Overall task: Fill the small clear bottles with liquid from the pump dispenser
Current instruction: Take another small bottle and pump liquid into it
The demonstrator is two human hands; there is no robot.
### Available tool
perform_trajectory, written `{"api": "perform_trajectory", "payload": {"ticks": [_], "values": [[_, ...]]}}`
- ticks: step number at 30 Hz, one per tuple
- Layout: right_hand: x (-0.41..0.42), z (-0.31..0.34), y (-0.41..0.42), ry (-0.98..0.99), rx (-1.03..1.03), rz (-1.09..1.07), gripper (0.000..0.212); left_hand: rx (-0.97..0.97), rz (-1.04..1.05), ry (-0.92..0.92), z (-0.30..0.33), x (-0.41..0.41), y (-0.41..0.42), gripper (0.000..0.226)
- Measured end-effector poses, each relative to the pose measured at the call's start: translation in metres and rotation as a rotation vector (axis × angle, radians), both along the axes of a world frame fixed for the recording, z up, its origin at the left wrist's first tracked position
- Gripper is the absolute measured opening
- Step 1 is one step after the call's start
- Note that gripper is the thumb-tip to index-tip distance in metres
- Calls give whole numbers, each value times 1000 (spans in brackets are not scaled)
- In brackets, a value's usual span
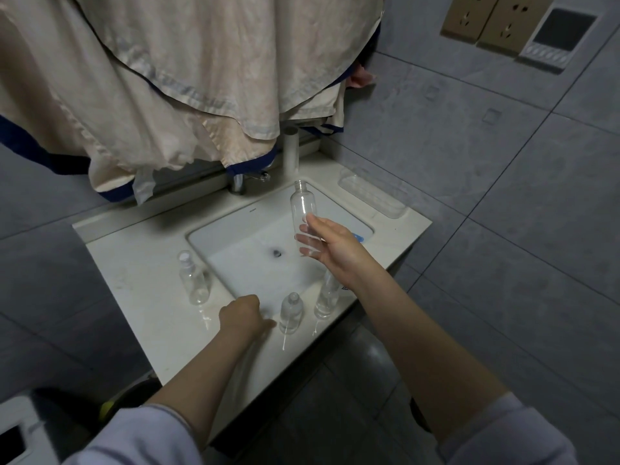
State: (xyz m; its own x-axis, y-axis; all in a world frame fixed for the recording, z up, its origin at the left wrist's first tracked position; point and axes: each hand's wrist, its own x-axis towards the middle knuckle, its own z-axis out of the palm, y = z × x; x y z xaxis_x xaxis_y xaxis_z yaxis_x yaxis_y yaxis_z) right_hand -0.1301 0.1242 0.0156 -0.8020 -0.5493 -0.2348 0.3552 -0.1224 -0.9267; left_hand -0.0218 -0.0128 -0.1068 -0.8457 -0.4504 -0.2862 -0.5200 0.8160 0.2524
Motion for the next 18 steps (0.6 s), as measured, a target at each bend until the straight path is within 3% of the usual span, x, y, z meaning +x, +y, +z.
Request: {"api": "perform_trajectory", "payload": {"ticks": [5, 11, 18], "values": [[-1, 1, 1, -21, -33, 1, 28, 0, 14, 2, 1, -2, -3, 30], [-2, -1, 6, -33, -41, 7, 29, 19, 53, 17, 2, -2, -6, 27], [-7, -1, 18, -38, -71, 34, 31, 49, 177, 212, 23, -17, -2, 27]]}}
